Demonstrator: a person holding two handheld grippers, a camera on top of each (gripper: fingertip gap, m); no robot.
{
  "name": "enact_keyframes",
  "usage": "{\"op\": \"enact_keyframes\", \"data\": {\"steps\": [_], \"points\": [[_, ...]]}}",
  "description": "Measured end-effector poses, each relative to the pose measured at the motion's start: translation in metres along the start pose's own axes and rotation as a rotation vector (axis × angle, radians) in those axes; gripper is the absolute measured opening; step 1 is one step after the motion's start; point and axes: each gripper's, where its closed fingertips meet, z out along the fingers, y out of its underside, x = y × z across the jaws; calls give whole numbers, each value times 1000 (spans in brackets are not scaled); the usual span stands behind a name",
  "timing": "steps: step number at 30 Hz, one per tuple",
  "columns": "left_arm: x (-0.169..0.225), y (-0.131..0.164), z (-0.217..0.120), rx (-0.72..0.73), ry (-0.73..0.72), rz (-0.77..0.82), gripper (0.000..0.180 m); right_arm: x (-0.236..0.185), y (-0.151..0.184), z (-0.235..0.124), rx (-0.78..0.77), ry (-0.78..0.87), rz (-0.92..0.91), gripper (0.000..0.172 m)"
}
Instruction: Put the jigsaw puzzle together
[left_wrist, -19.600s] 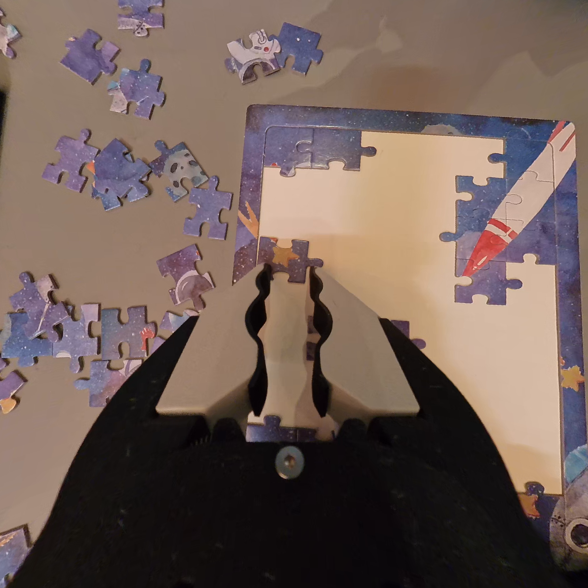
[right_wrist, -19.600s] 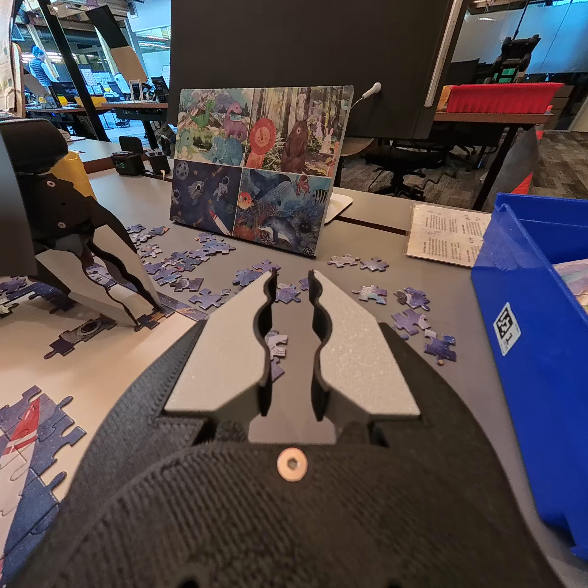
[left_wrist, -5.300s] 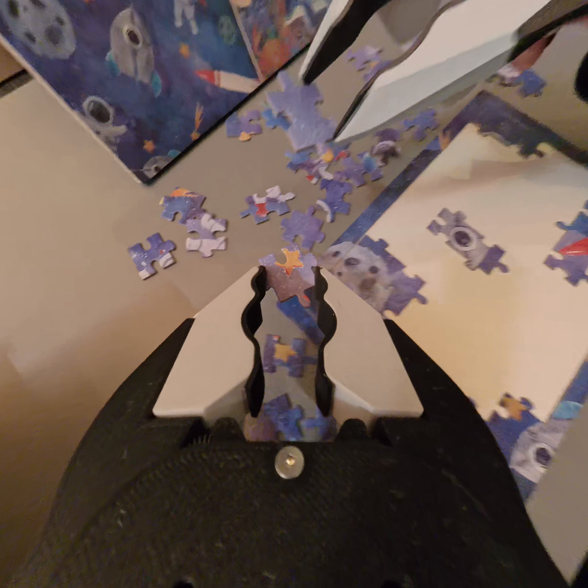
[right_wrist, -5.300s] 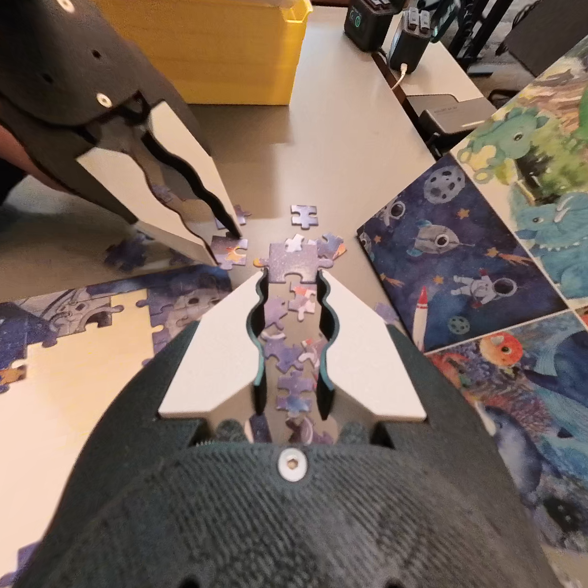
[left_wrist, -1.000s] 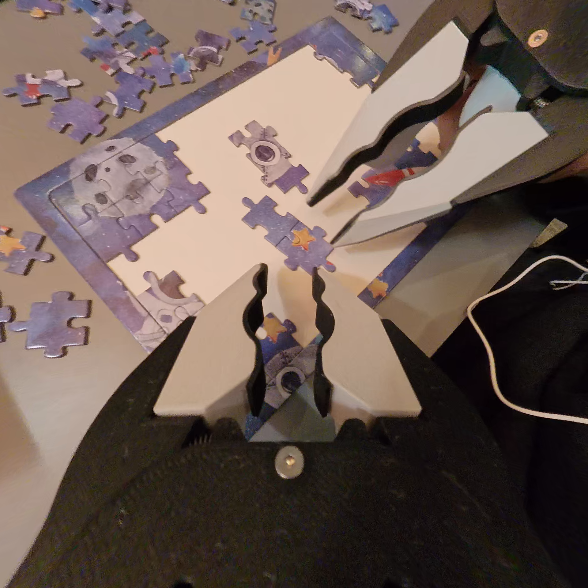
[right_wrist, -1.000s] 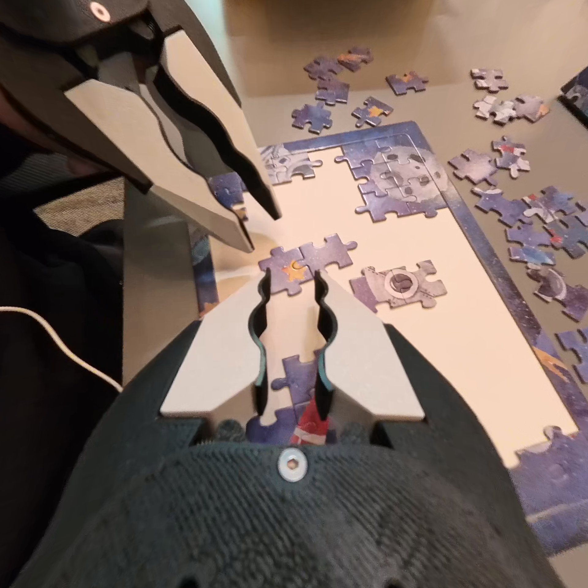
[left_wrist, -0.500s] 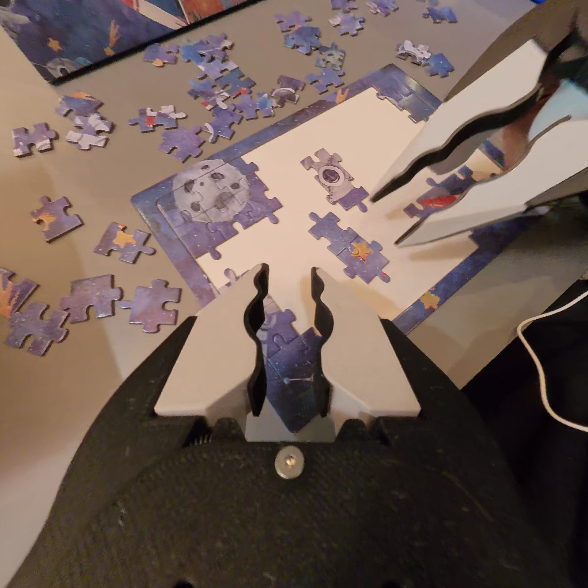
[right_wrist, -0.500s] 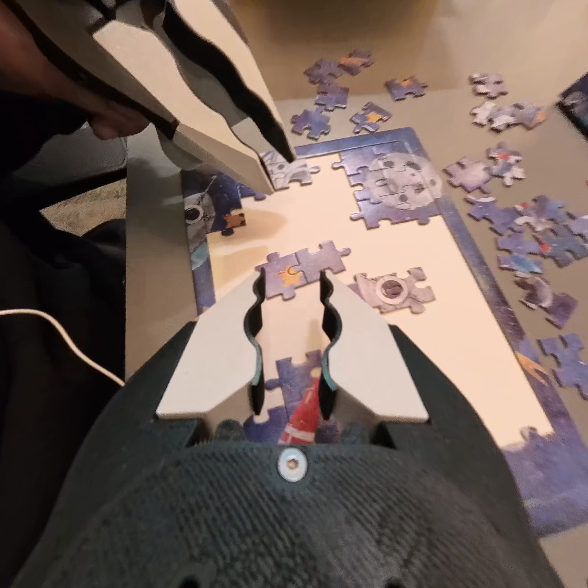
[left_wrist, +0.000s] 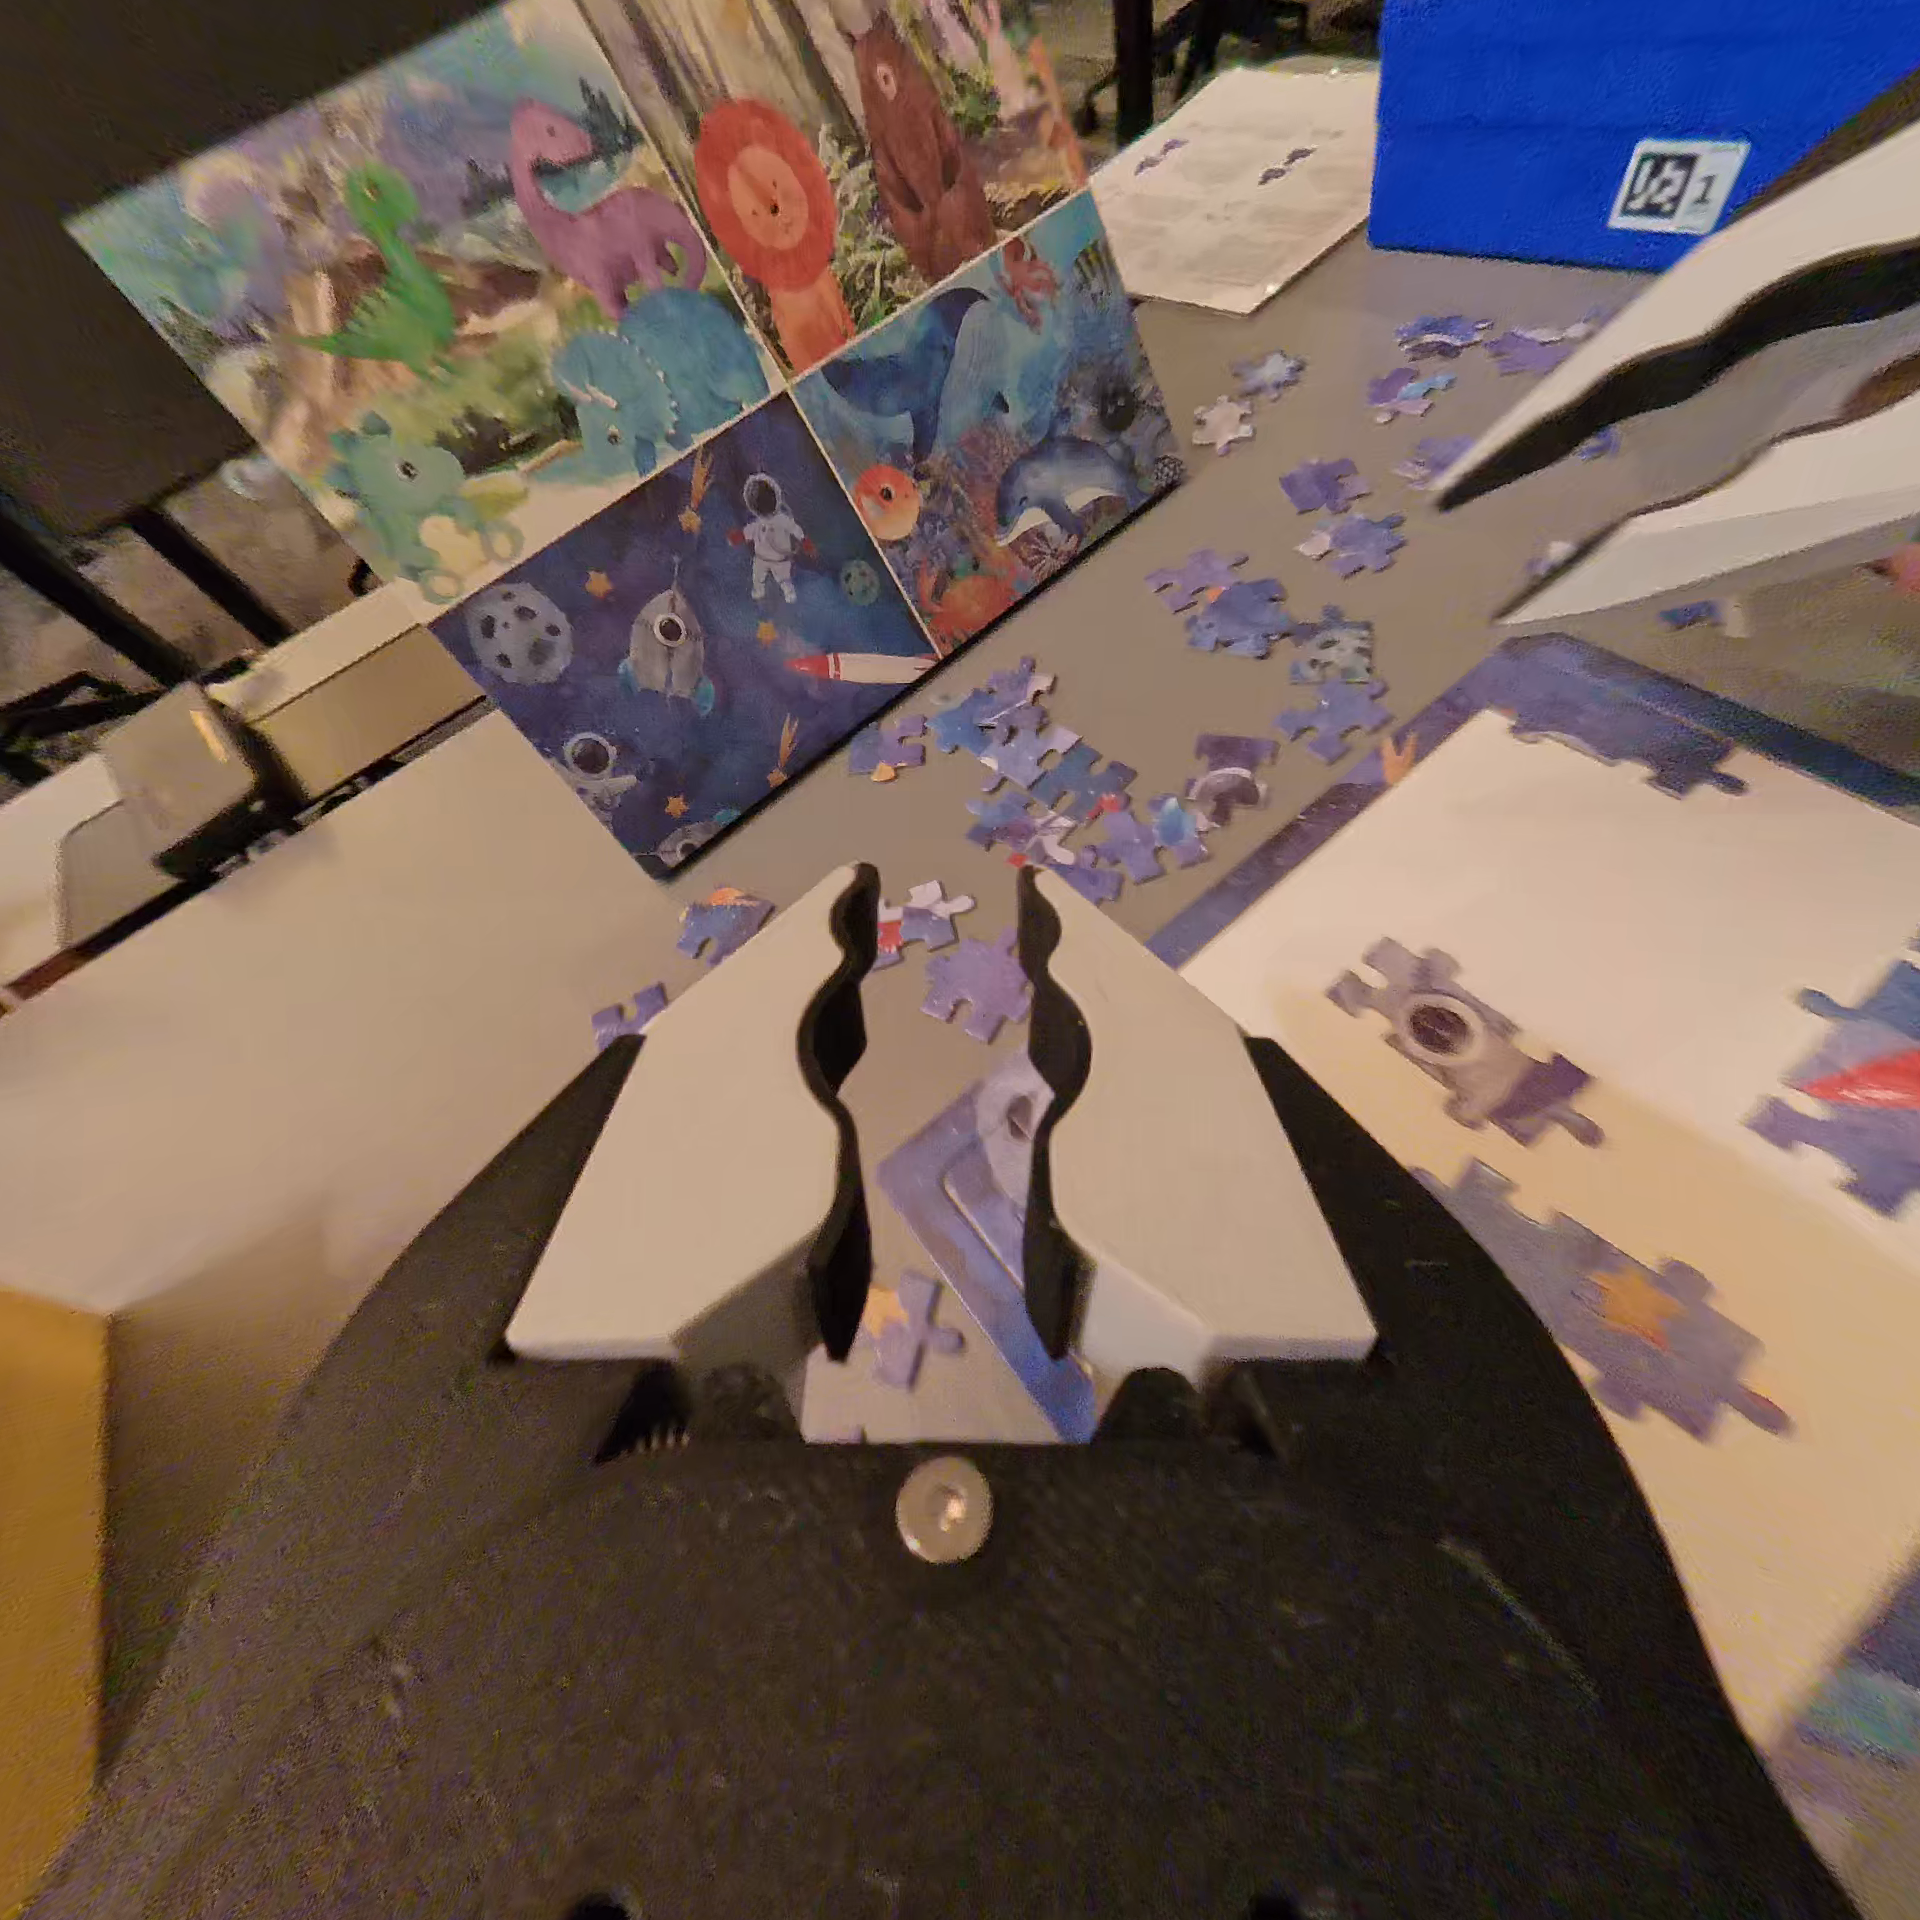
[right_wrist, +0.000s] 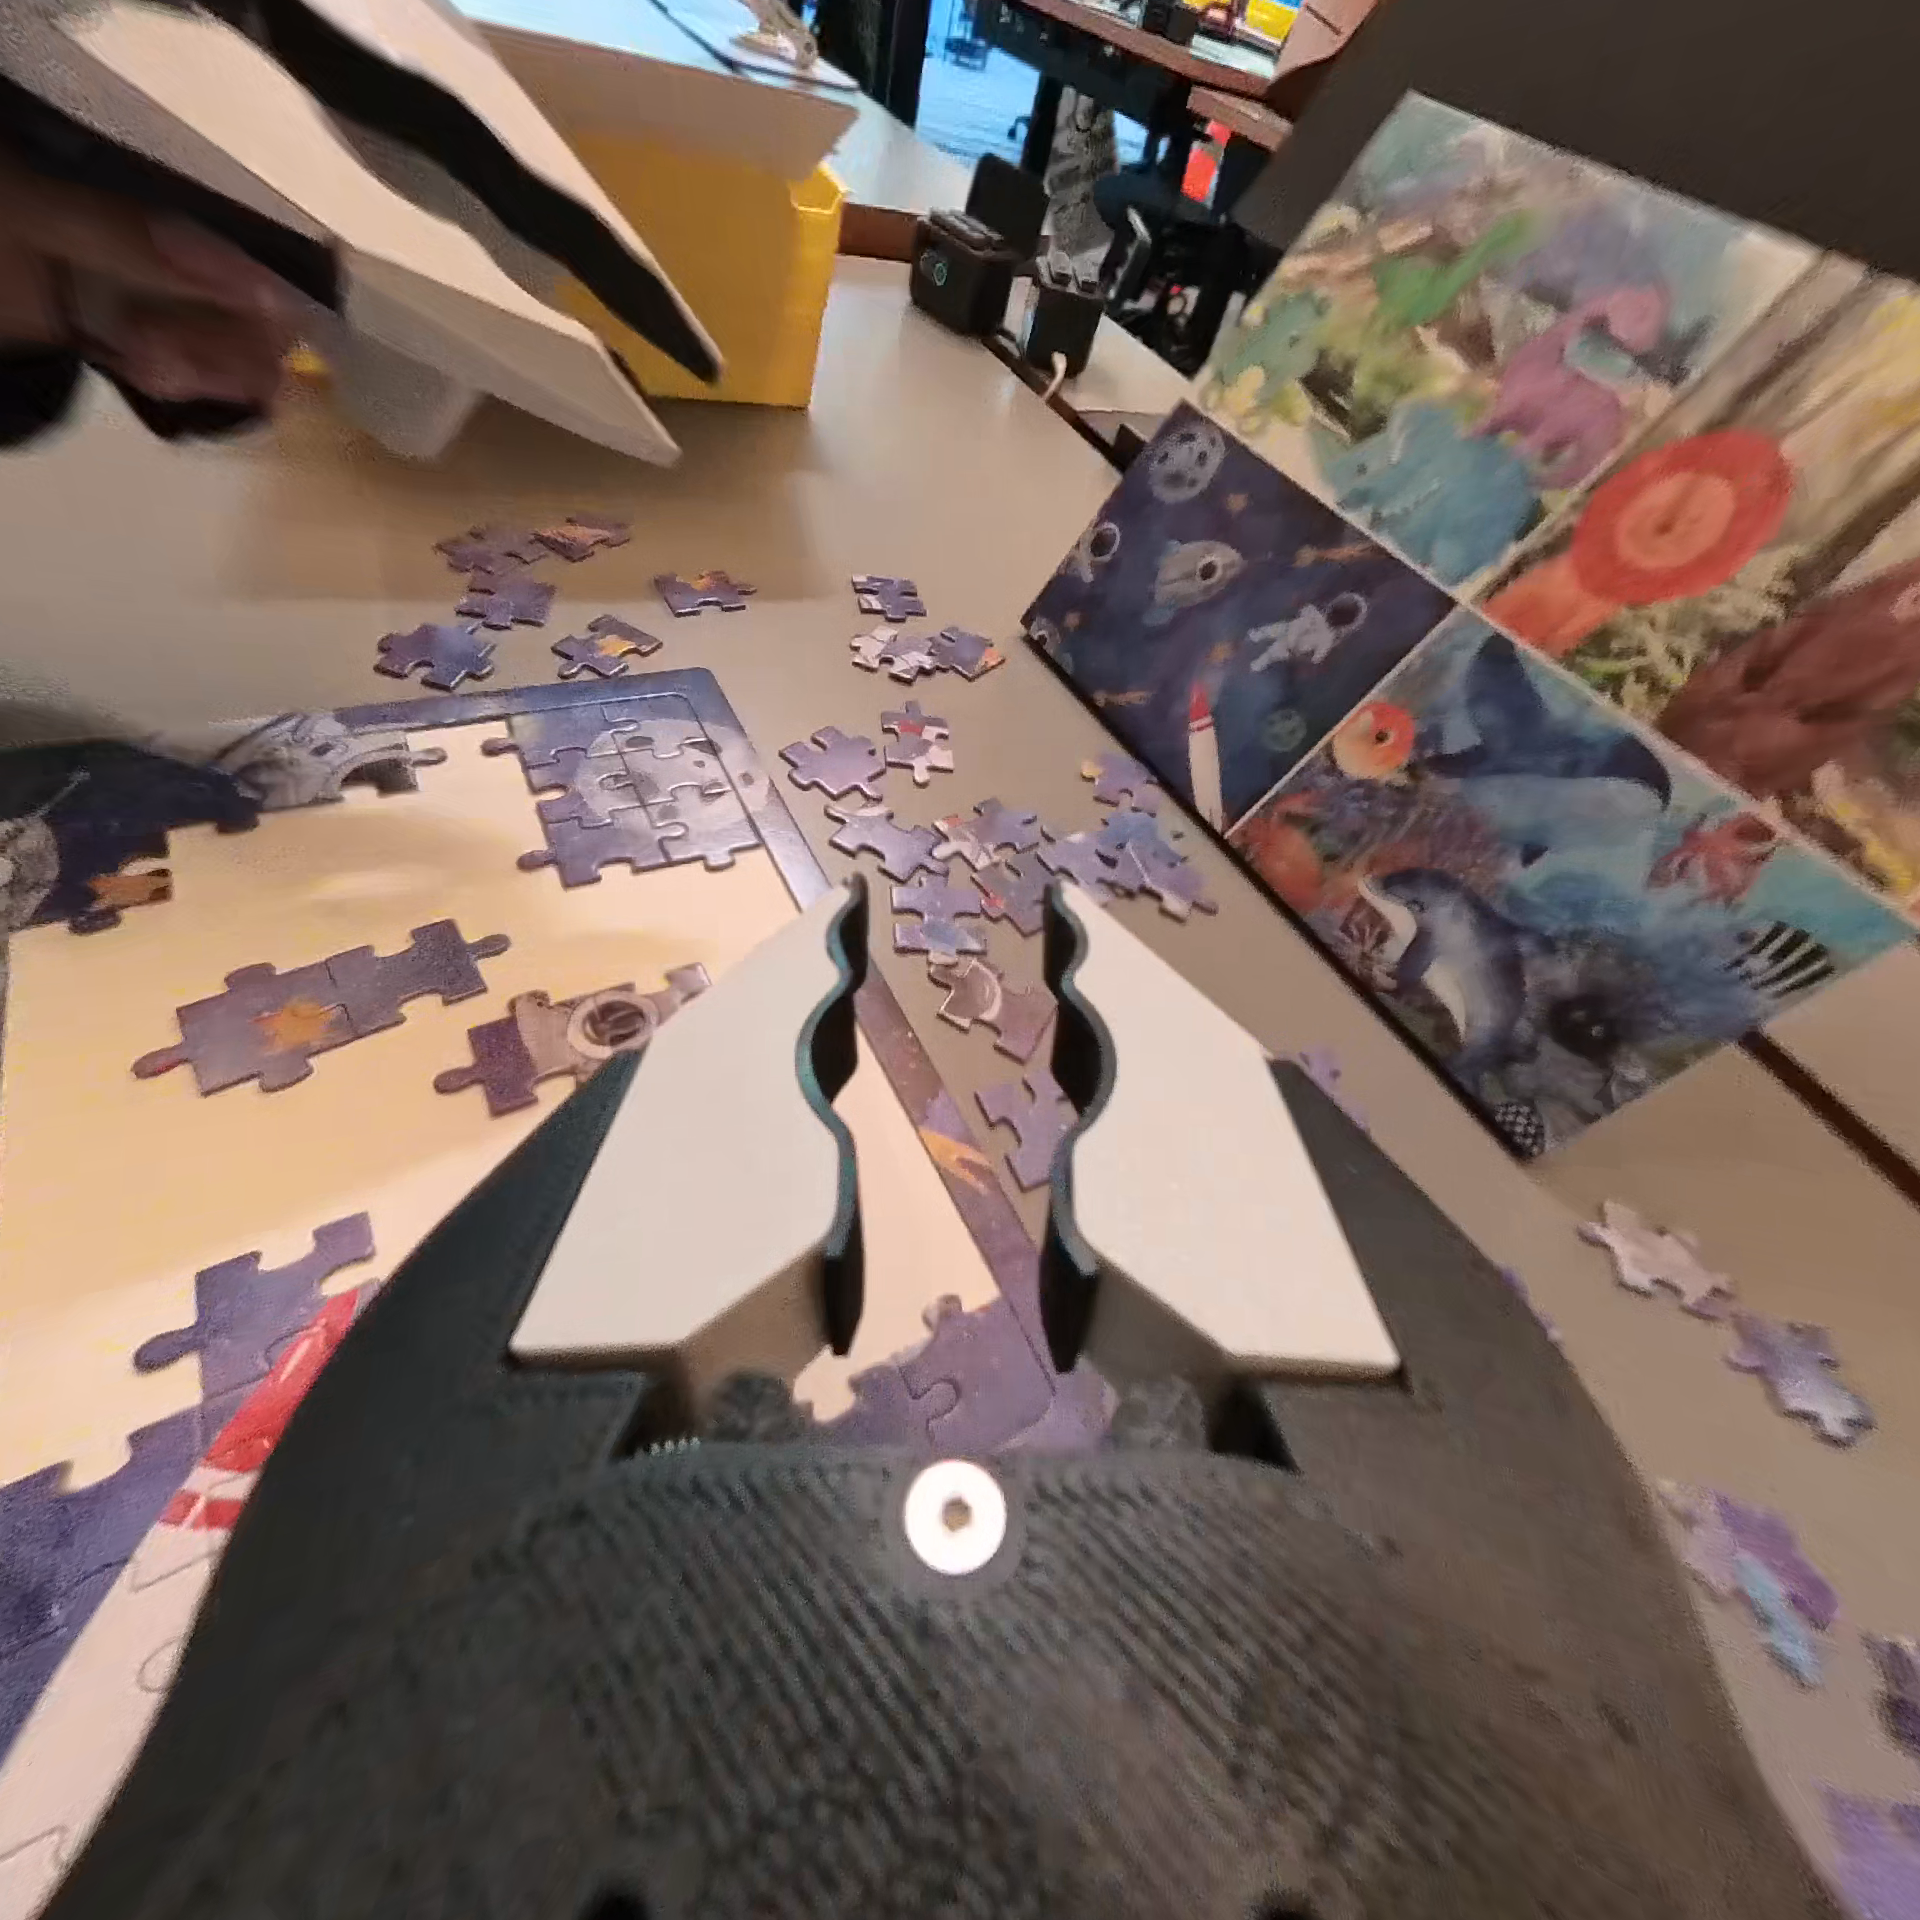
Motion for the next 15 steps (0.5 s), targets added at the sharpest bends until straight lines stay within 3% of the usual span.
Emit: {"op": "enact_keyframes", "data": {"steps": [5,9,15], "points": [[-29,40,44,-37,4,-89,13,10,29,-16,-26,78,20,29],[-37,54,40,2,4,-129,6,22,32,-19,-25,116,73,28],[-49,48,32,84,31,-267,6,25,36,-17,-2,102,169,27]]}}
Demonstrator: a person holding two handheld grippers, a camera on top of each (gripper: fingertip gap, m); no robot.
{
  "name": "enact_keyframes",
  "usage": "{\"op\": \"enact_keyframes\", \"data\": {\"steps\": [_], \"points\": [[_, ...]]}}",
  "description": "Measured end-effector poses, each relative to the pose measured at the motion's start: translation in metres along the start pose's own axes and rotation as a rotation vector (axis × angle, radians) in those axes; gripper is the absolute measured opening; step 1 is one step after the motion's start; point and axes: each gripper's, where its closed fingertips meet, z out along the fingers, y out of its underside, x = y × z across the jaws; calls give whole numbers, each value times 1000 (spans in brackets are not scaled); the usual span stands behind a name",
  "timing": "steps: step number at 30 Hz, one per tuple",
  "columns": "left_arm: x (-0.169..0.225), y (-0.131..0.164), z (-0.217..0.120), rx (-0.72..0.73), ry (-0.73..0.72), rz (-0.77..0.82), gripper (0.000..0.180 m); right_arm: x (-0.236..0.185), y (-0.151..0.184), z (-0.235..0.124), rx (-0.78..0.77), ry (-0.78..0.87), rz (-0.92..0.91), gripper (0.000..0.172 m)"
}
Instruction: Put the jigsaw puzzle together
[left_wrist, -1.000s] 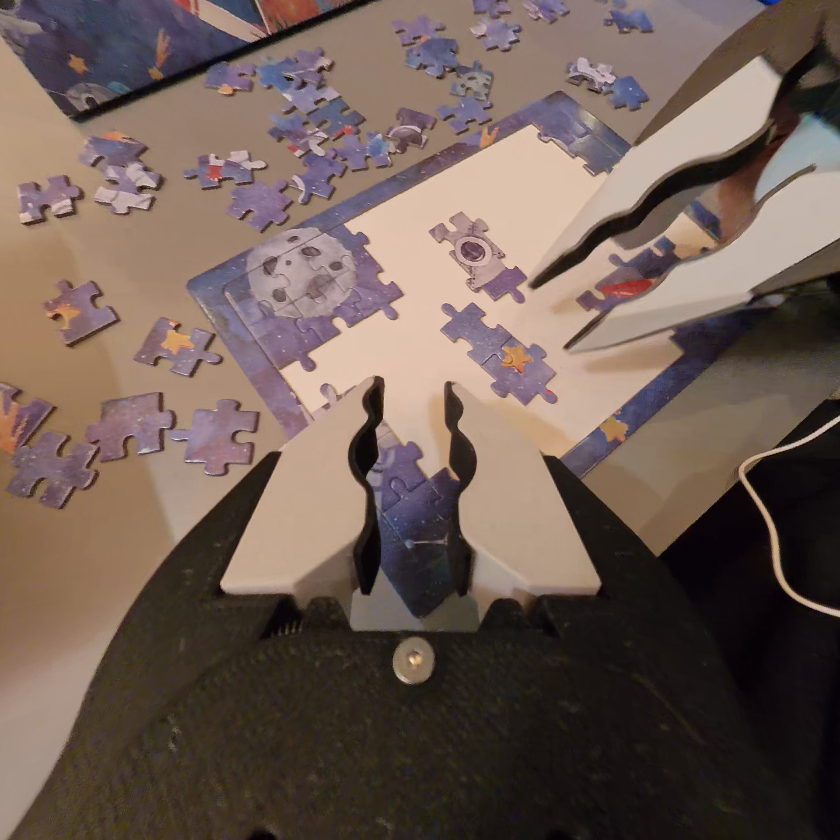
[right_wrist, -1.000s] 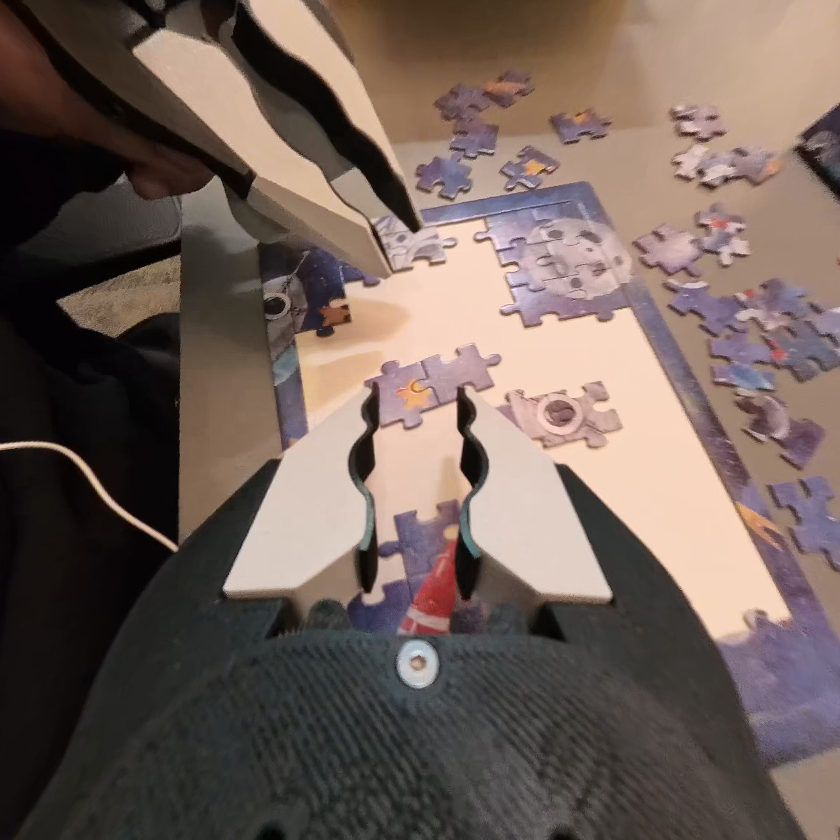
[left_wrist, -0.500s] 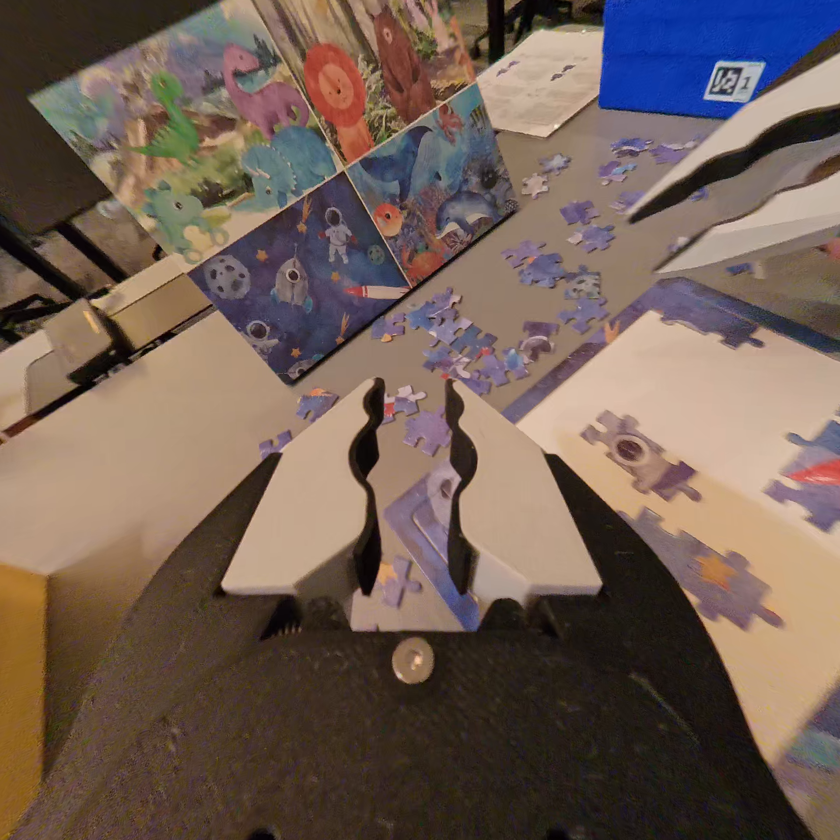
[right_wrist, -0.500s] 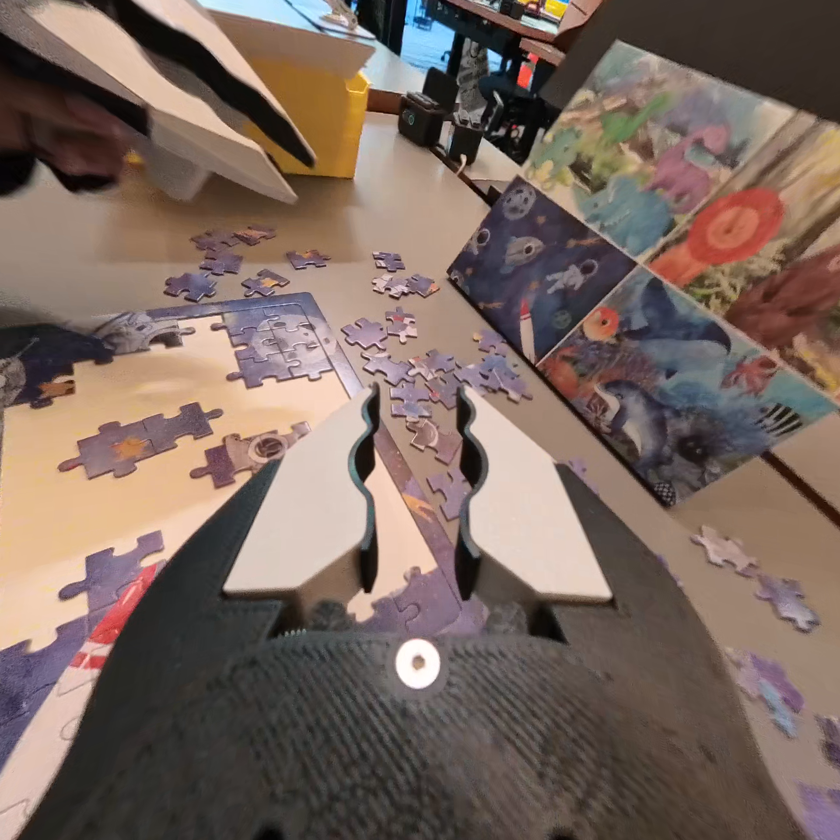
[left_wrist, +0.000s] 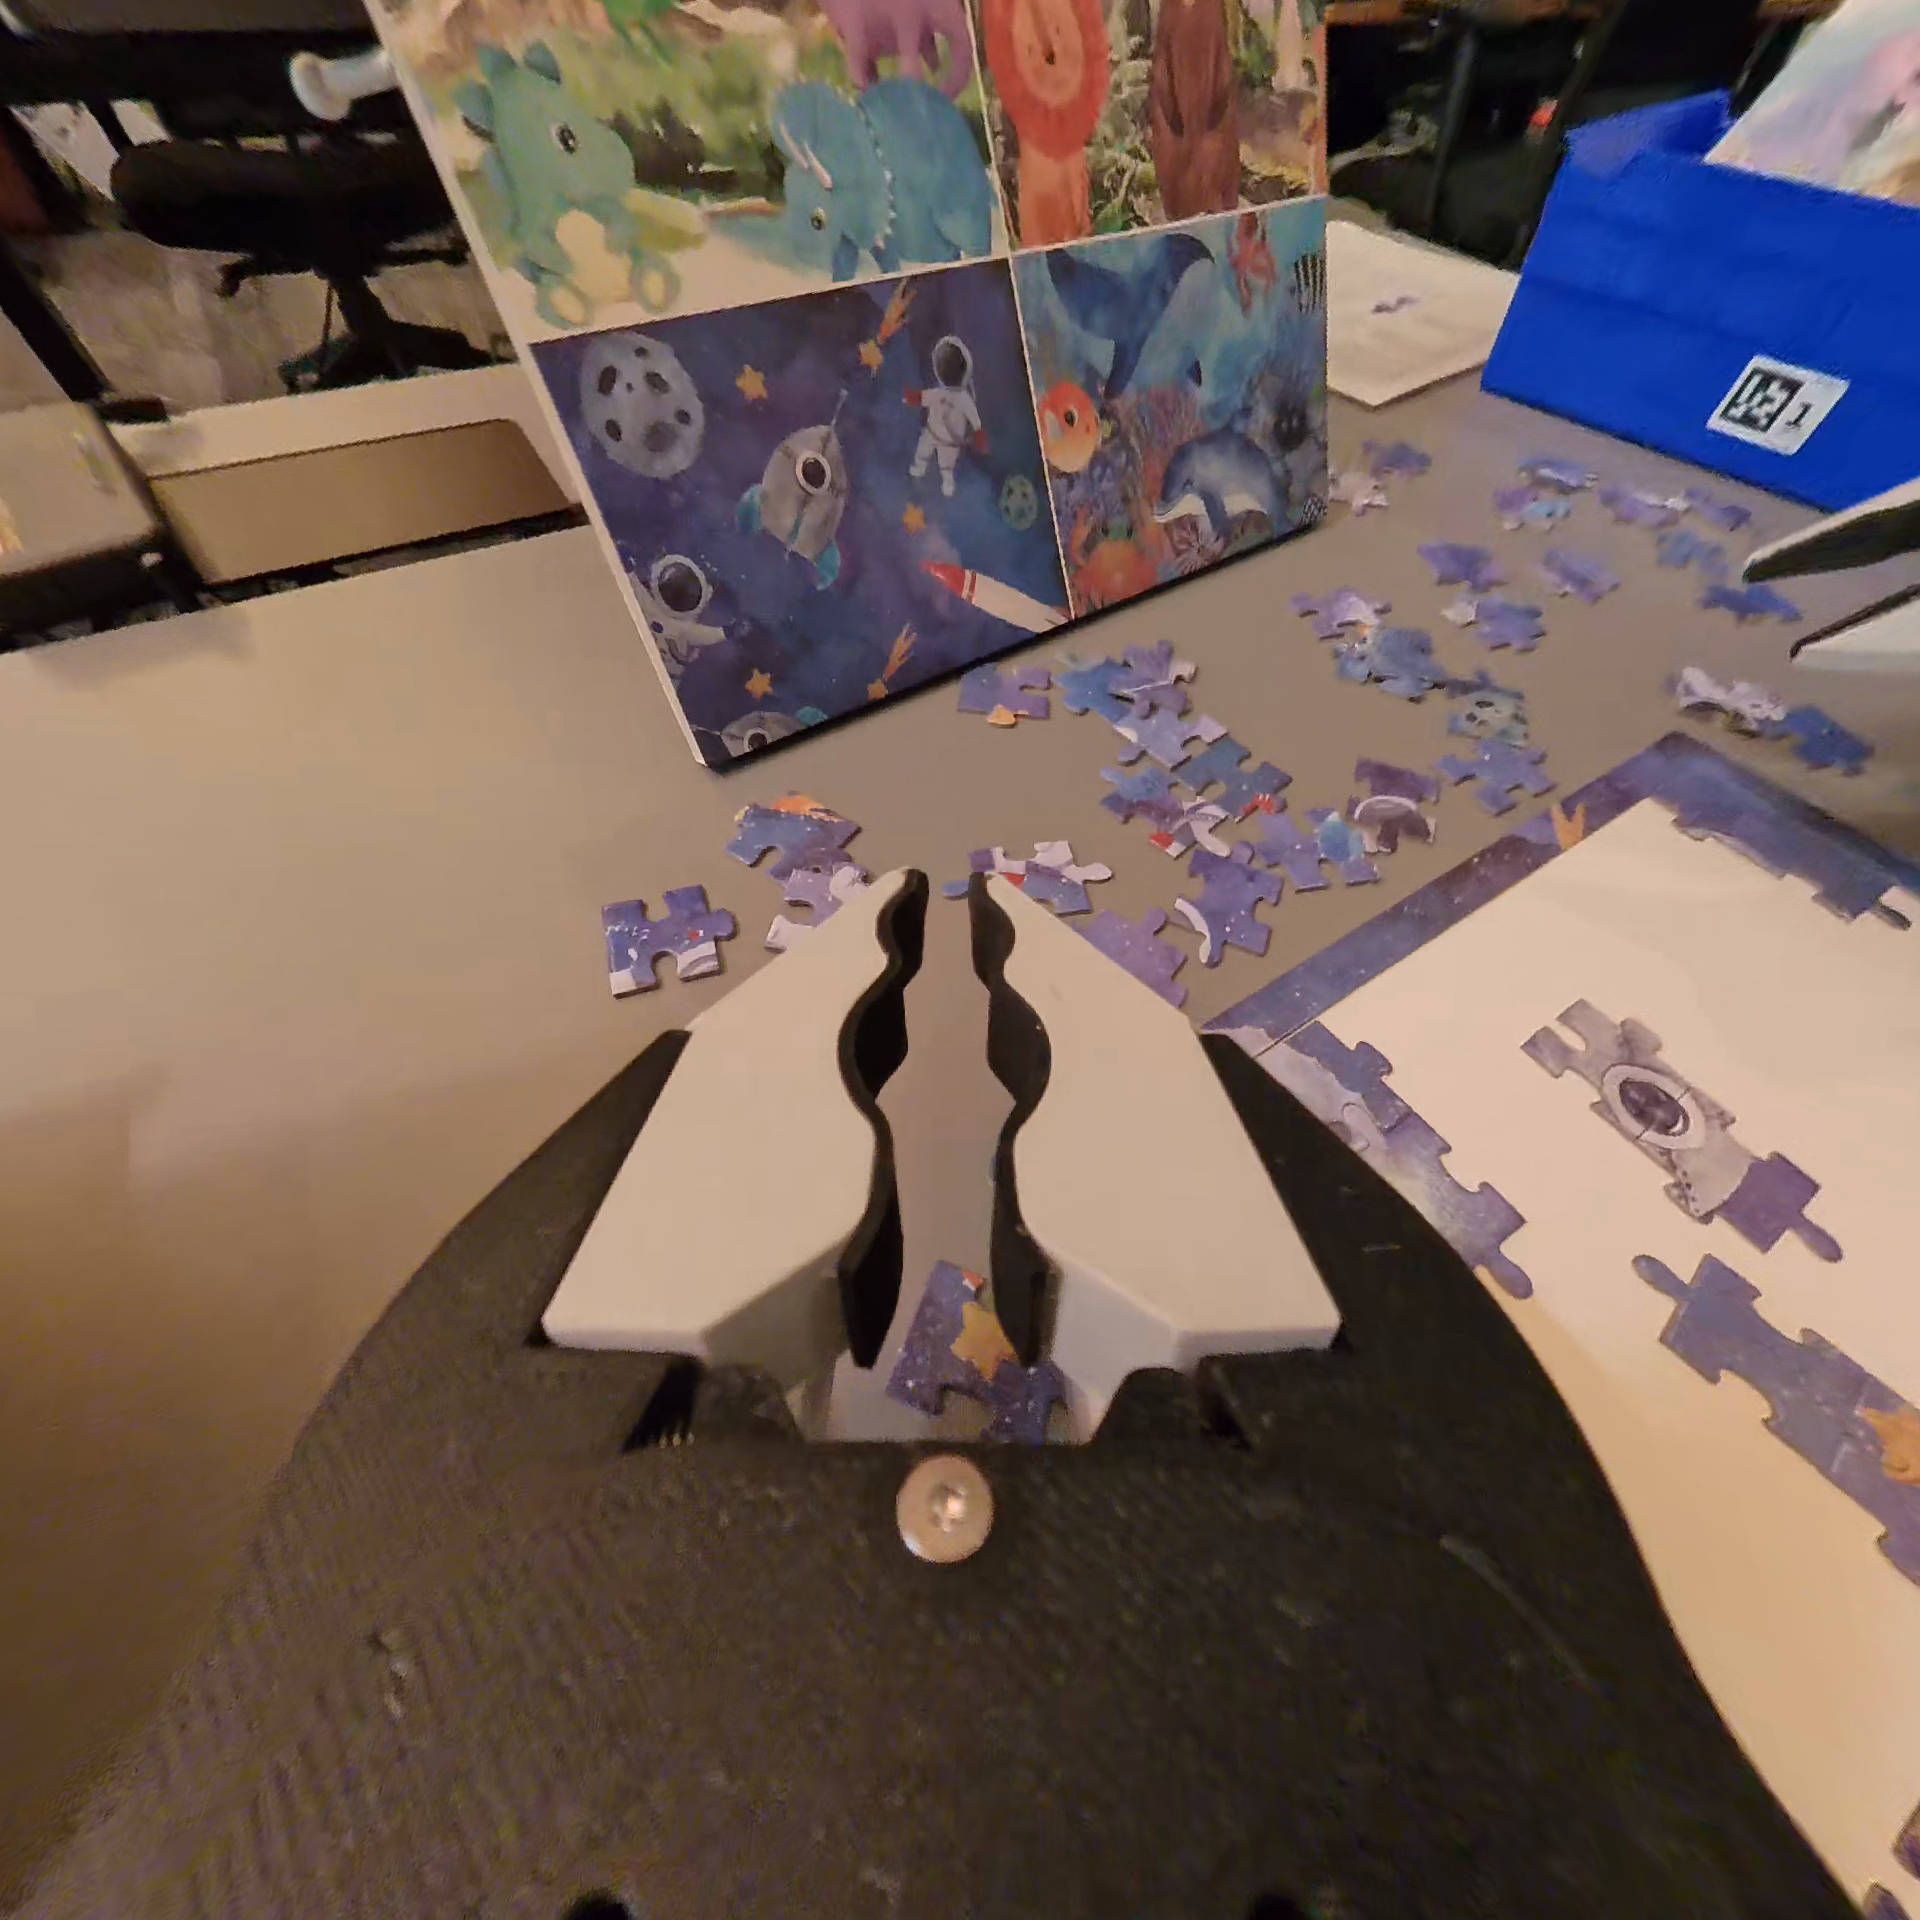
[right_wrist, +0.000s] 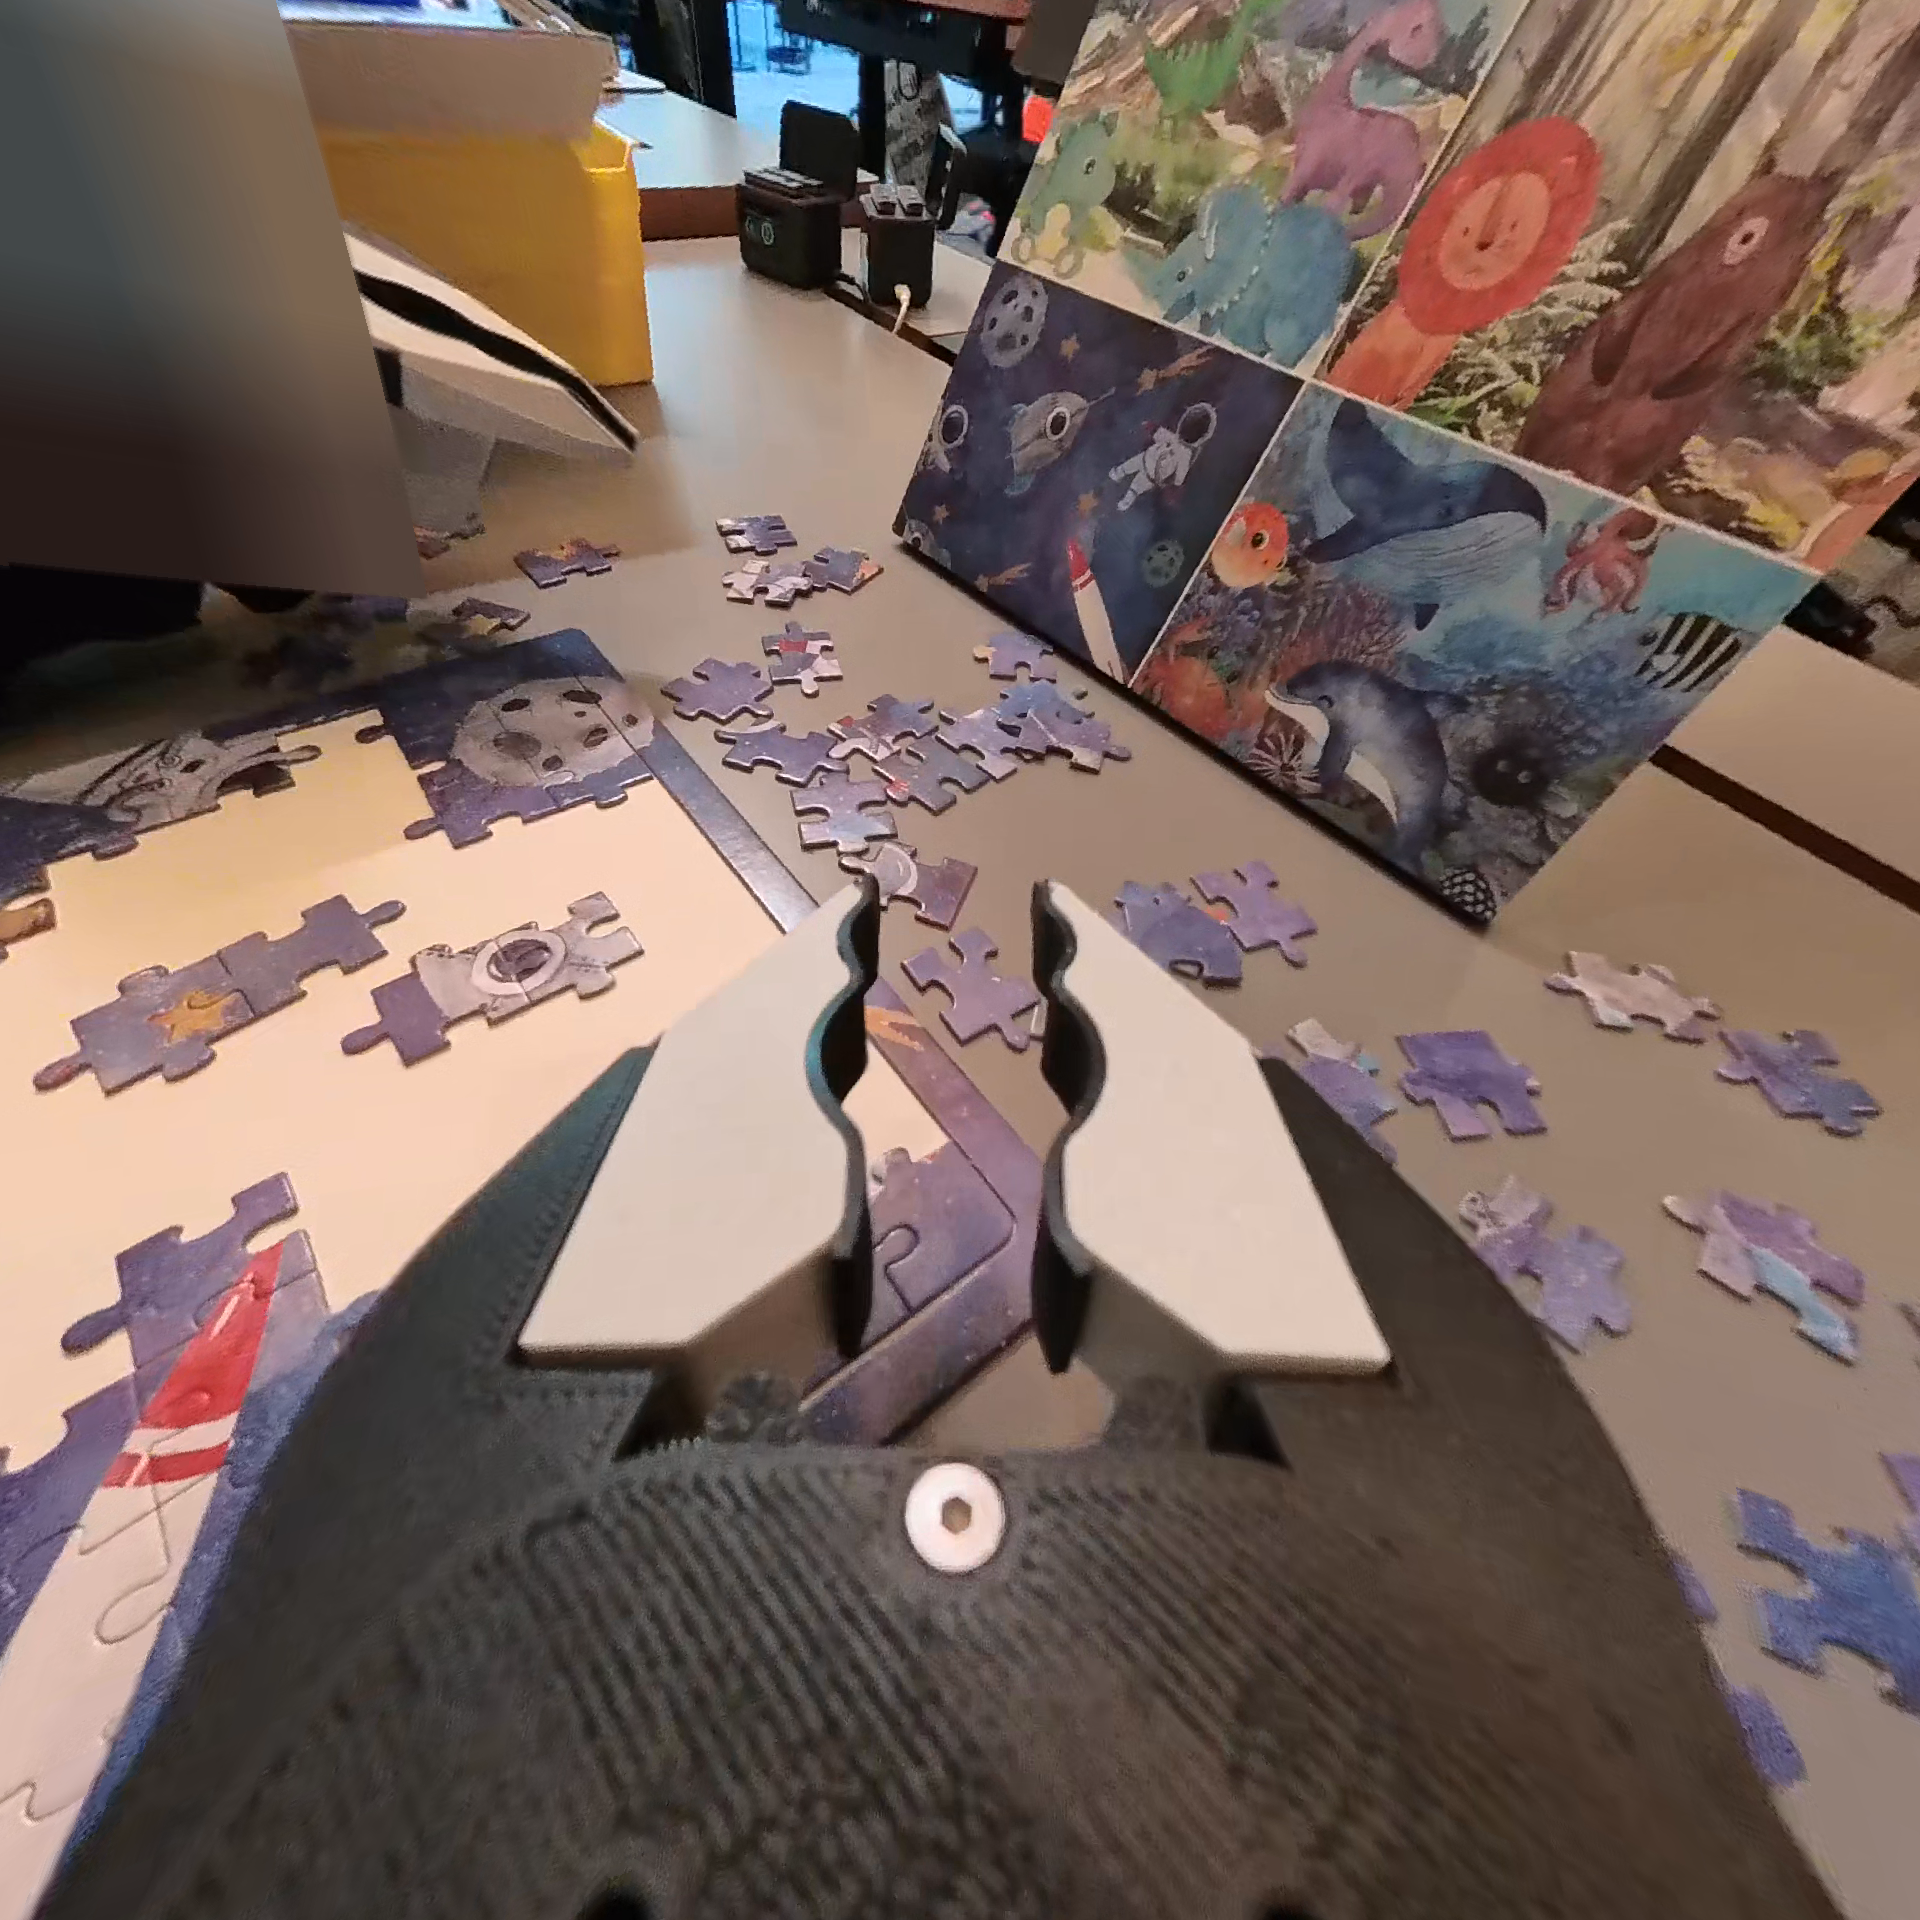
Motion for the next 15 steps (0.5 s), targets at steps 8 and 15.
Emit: {"op": "enact_keyframes", "data": {"steps": [8,15], "points": [[-2,6,3,-31,-22,13,7,0,-4,-1,29,-14,54,26],[-5,3,2,-16,-29,-16,10,0,-7,-2,42,-16,69,26]]}}
